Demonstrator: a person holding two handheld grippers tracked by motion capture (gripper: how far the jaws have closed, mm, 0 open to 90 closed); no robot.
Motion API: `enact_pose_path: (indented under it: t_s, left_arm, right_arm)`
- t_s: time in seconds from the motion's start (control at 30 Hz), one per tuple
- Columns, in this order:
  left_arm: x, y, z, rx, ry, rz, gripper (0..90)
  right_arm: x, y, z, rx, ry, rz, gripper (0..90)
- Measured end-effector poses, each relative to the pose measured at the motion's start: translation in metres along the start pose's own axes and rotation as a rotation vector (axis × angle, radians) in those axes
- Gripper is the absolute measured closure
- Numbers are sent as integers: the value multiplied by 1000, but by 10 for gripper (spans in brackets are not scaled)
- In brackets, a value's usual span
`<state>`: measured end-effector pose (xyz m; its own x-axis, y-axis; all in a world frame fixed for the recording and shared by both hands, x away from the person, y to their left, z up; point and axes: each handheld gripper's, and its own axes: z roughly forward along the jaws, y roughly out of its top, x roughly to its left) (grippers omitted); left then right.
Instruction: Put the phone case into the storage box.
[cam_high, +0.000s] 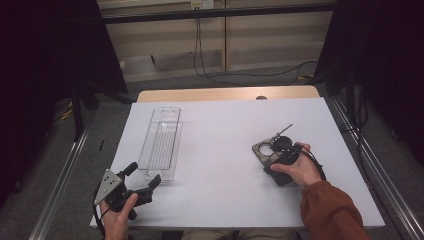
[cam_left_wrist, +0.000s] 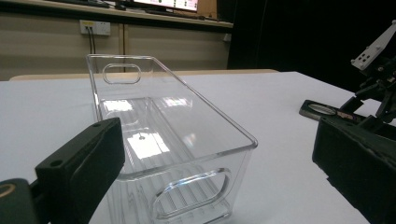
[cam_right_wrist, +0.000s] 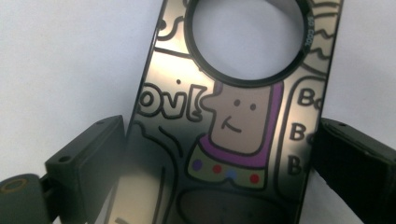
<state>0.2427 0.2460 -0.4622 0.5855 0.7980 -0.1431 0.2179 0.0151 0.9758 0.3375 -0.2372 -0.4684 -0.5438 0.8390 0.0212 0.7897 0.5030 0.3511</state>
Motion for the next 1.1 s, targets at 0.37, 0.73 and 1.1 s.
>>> enact_pose_path:
  t_s: [0.37,0.73,1.1]
  left_arm:
    - [1,0,-1,9,-8,20,25]
    - [0,0,0,0,-6,-2,25]
    - [1,0,-2,10,-7,9,25]
  right_arm:
    - [1,3,-2,14,0,-18,120]
    - [2,4,-4,-20,-11,-26,121]
    - [7,3,-20,-99,0,-28,121]
